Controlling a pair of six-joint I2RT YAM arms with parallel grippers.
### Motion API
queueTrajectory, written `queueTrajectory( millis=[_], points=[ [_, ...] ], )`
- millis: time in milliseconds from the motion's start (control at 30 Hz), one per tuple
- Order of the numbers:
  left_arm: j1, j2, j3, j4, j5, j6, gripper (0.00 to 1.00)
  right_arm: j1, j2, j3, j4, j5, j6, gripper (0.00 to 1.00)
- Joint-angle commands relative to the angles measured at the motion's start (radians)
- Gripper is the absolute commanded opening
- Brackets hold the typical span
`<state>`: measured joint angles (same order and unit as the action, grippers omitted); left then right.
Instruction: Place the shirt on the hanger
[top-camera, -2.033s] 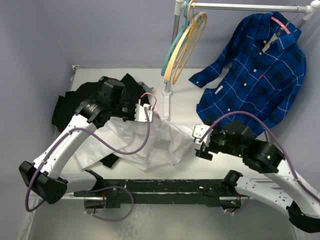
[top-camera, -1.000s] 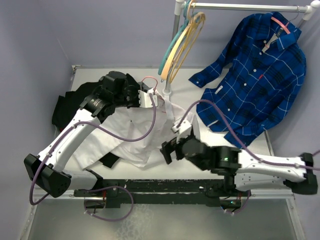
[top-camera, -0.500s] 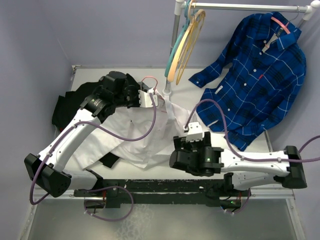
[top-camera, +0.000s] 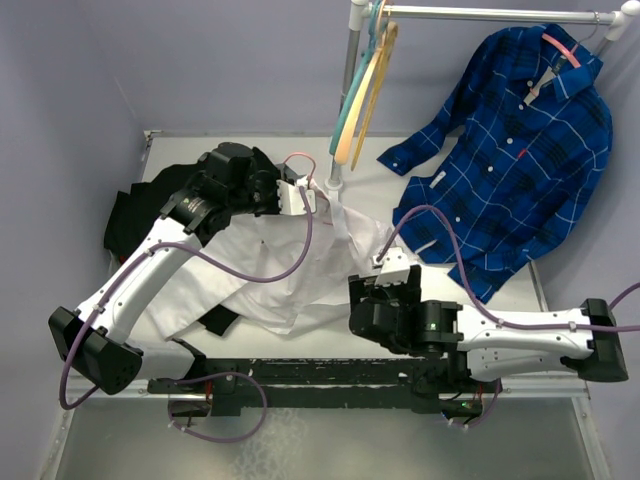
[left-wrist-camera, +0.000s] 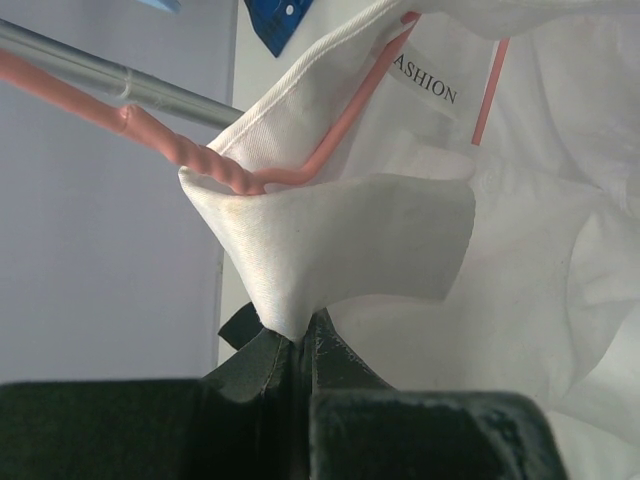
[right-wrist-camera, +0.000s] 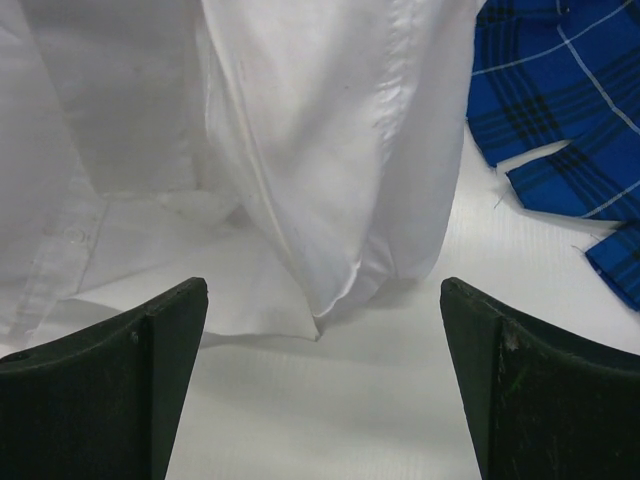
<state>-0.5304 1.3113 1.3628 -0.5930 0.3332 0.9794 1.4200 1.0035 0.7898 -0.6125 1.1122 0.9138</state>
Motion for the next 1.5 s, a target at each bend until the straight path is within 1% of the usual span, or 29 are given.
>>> queueTrajectory(
  millis=[0, 33, 67, 133, 167, 200, 233, 267, 300, 333, 367, 467, 567, 767, 833, 967, 1067, 1133, 1200, 1333, 1467],
  points=[
    [0.004, -0.012, 0.018, 0.022, 0.05, -0.011, 0.0, -0.006, 0.068, 0.026, 0.031, 0.05, 0.017, 0.99],
    [0.004, -0.016, 0.02, 0.012, 0.059, -0.013, 0.0, -0.016, 0.077, 0.025, 0.026, 0.059, 0.029, 0.98],
    [0.004, -0.021, 0.021, 0.003, 0.07, -0.013, 0.0, -0.033, 0.08, 0.018, 0.03, 0.062, 0.035, 0.94],
    [0.003, -0.033, 0.022, -0.019, 0.086, -0.016, 0.0, -0.09, 0.062, -0.018, 0.082, 0.044, 0.007, 0.86],
    [0.003, -0.039, 0.023, -0.03, 0.092, -0.015, 0.0, -0.132, 0.04, -0.046, 0.186, 0.008, -0.064, 0.81],
    [0.003, -0.044, 0.023, -0.04, 0.096, -0.011, 0.0, -0.167, 0.007, -0.08, 0.268, -0.023, -0.139, 0.72],
    [0.003, -0.05, 0.024, -0.052, 0.099, -0.008, 0.0, -0.198, -0.031, -0.113, 0.344, -0.051, -0.197, 0.6],
    [0.003, -0.058, 0.024, -0.064, 0.102, -0.001, 0.0, -0.225, -0.079, -0.14, 0.422, -0.082, -0.272, 0.46],
    [0.003, -0.062, 0.024, -0.072, 0.102, 0.004, 0.0, -0.252, -0.116, -0.159, 0.472, -0.105, -0.324, 0.32],
    [0.003, -0.065, 0.024, -0.081, 0.1, 0.012, 0.0, -0.274, -0.144, -0.169, 0.508, -0.127, -0.374, 0.2],
    [0.003, -0.066, 0.027, -0.09, 0.098, 0.022, 0.0, -0.29, -0.162, -0.174, 0.521, -0.134, -0.413, 0.01],
    [0.003, -0.07, 0.028, -0.104, 0.081, 0.046, 0.0, -0.304, -0.188, -0.15, 0.48, -0.141, -0.461, 0.0],
    [0.003, -0.07, 0.022, -0.122, 0.079, 0.087, 0.0, -0.304, -0.211, -0.132, 0.423, -0.127, -0.463, 0.0],
    [0.003, -0.071, 0.017, -0.207, 0.149, 0.162, 0.0, -0.309, -0.289, -0.114, 0.402, -0.097, -0.528, 0.0],
    [0.002, -0.07, 0.015, -0.237, 0.164, 0.189, 0.0, -0.311, -0.3, -0.079, 0.372, -0.078, -0.548, 0.0],
    [0.001, -0.07, 0.005, -0.242, 0.128, 0.217, 0.0, -0.311, -0.328, 0.016, 0.323, -0.062, -0.591, 0.0],
    [0.002, -0.075, 0.0, -0.211, 0.099, 0.207, 0.0, -0.311, -0.346, 0.07, 0.285, -0.059, -0.603, 0.0],
    [0.003, -0.074, 0.003, -0.188, 0.085, 0.189, 0.0, -0.31, -0.354, 0.075, 0.277, -0.079, -0.601, 0.0],
    [0.003, -0.072, 0.005, -0.156, 0.064, 0.171, 0.0, -0.31, -0.354, 0.064, 0.259, -0.117, -0.573, 0.0],
    [0.005, -0.07, 0.022, -0.102, 0.039, 0.132, 0.0, -0.311, -0.335, 0.028, 0.193, -0.151, -0.464, 0.0],
    [0.006, -0.068, 0.049, -0.089, 0.058, 0.098, 0.0, -0.311, -0.347, -0.016, 0.226, -0.174, -0.448, 0.0]
  ],
)
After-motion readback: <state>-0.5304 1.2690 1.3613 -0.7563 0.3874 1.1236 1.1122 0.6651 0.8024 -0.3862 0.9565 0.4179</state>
